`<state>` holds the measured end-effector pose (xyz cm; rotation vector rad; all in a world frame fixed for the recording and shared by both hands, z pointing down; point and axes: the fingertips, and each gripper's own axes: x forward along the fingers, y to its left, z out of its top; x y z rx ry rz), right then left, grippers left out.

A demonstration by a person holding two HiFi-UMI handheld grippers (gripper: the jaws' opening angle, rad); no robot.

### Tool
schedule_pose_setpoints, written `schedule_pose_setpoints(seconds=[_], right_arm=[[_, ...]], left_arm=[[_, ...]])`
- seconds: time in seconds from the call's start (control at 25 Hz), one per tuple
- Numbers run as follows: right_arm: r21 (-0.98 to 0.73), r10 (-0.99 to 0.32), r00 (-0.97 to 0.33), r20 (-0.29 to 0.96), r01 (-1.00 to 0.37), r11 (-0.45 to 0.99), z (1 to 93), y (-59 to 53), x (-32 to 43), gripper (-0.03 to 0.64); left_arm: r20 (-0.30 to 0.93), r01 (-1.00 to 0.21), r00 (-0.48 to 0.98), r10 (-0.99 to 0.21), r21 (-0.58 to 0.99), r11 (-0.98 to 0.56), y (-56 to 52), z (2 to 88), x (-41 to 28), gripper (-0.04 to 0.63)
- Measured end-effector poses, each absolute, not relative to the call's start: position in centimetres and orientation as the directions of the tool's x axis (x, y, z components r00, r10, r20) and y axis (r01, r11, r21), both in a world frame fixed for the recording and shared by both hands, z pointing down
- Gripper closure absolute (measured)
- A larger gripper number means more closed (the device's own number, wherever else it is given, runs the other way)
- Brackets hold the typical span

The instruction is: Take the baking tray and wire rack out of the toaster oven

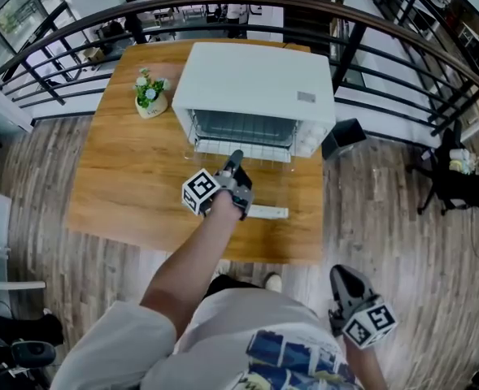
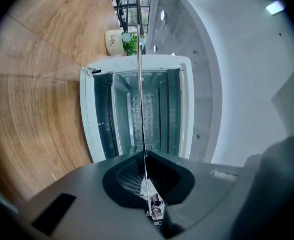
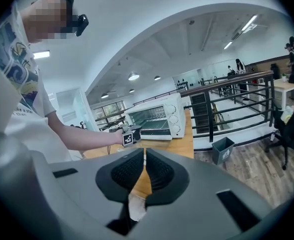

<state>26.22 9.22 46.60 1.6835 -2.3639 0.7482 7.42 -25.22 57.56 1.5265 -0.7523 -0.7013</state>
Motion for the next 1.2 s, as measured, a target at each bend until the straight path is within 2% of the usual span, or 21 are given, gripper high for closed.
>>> schedule_pose_setpoints(seconds=[1.2], right_arm=[[-0.308, -0.799, -0.461, 0.386, -0.881, 0.36, 46.1, 9.9, 26.4, 0.604]], left_arm=[[0.014, -0.039, 0.585, -0.811, 0.999, -0.011, -19.2, 57.3, 5.9, 0.594]])
